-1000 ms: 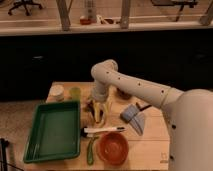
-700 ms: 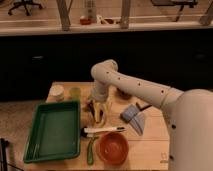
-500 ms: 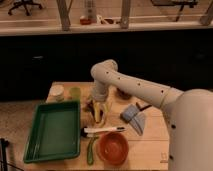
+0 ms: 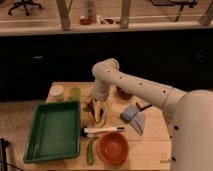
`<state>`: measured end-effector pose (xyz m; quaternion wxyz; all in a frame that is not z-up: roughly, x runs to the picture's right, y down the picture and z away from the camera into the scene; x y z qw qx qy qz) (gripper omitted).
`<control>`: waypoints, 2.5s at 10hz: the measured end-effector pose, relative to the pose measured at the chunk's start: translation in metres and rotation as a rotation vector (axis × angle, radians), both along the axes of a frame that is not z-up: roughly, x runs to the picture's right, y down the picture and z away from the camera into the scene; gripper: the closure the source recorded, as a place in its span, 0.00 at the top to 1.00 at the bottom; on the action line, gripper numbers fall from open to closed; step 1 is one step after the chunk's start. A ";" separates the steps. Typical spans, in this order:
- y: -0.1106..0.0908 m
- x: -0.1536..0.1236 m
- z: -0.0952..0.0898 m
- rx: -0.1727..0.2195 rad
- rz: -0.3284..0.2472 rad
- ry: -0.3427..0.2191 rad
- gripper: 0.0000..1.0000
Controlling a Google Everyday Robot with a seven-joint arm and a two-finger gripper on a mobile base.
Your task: Place banana in metal cup
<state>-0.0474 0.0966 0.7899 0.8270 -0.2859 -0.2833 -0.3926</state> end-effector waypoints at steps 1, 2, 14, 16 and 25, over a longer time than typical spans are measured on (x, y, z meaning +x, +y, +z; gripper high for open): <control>-0.003 -0.001 0.001 -0.003 -0.004 0.002 0.80; -0.005 -0.001 0.001 -0.008 -0.006 0.006 0.80; -0.011 -0.001 0.005 -0.022 -0.008 0.016 0.80; -0.011 -0.001 0.005 -0.022 -0.009 0.016 0.80; -0.011 -0.001 0.005 -0.022 -0.008 0.016 0.80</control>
